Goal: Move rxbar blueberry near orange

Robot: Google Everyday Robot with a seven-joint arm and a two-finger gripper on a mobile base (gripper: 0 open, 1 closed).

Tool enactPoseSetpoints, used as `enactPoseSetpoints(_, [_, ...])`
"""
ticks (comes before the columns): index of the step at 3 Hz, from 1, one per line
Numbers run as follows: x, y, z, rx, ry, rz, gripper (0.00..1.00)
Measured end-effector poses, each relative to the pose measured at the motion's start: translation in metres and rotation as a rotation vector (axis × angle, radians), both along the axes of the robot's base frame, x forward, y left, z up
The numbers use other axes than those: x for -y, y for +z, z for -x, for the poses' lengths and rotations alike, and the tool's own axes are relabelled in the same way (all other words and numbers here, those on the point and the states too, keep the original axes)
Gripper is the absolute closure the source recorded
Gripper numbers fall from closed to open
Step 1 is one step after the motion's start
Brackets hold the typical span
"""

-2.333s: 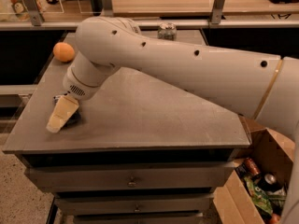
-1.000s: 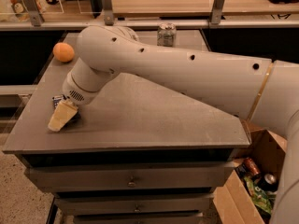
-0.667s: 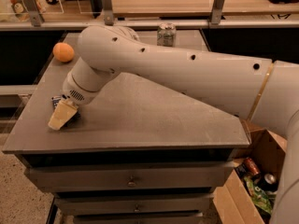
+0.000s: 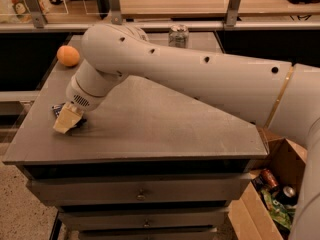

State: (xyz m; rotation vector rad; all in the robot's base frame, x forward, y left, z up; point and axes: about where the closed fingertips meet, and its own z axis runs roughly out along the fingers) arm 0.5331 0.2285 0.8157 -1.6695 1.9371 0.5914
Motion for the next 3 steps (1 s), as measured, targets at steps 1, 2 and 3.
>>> enactPoseSetpoints(1, [0.0,0.0,0.0,0.0,0.001,0.0,1.0])
enactPoseSetpoints(2, [0.0,0.001,0.0,0.0,0.001,0.0,1.0])
enactPoseSetpoints(3, [-0.005,0.022,-0.008,0.068,0.009,-0.026,1.0])
